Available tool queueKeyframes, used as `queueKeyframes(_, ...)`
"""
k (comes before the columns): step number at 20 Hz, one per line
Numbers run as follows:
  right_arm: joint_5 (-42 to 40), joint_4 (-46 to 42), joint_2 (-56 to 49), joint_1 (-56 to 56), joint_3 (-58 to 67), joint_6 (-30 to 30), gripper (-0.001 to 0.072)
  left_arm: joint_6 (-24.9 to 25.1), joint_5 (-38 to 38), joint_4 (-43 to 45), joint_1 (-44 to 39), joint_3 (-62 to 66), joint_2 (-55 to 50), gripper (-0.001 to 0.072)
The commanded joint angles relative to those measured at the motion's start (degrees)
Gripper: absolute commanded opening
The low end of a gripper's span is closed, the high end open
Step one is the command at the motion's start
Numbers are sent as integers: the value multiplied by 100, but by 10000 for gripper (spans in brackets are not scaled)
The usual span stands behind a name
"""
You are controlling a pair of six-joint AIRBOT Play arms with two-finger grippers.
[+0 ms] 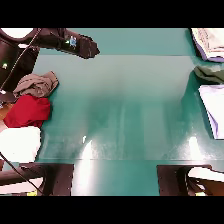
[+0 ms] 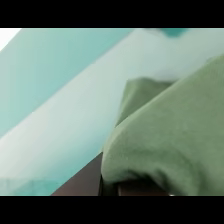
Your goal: Fold the shirts.
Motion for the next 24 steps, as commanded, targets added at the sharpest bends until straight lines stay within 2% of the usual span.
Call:
queueKeyframes(1, 289, 133, 31, -114, 382, -461, 15, 0, 17, 24, -11, 0, 0, 30)
queueKeyframes(5, 796, 72, 291, -114, 953, -680, 15, 2, 15, 48, -11, 0, 0, 30)
queueKeyframes(11, 1272, -640, 667, -162, 955, -671, 15, 52, -68, 68, -11, 0, 0, 30)
queueKeyframes(15, 1759, -745, 802, -529, 955, -647, 15, 197, -227, 68, -11, 0, 0, 30)
queueKeyframes(17, 2083, -1252, 802, -748, 955, -437, 16, 199, -240, 68, -11, 0, 0, 30)
queueKeyframes(21, 2472, -2653, 804, -1126, 955, 476, 25, 201, -240, 70, -11, 0, 0, 30)
queueKeyframes(22, 2573, -2975, 804, -1211, 955, 673, 118, 214, -240, 68, -11, 0, 0, 30)
queueKeyframes(23, 2618, -3228, 809, -1283, 953, 837, 336, 254, -240, 68, -11, 0, 0, 30)
queueKeyframes(24, 2621, -3377, 831, -1338, 951, 951, 489, 262, -238, 68, -11, 0, 0, 30)
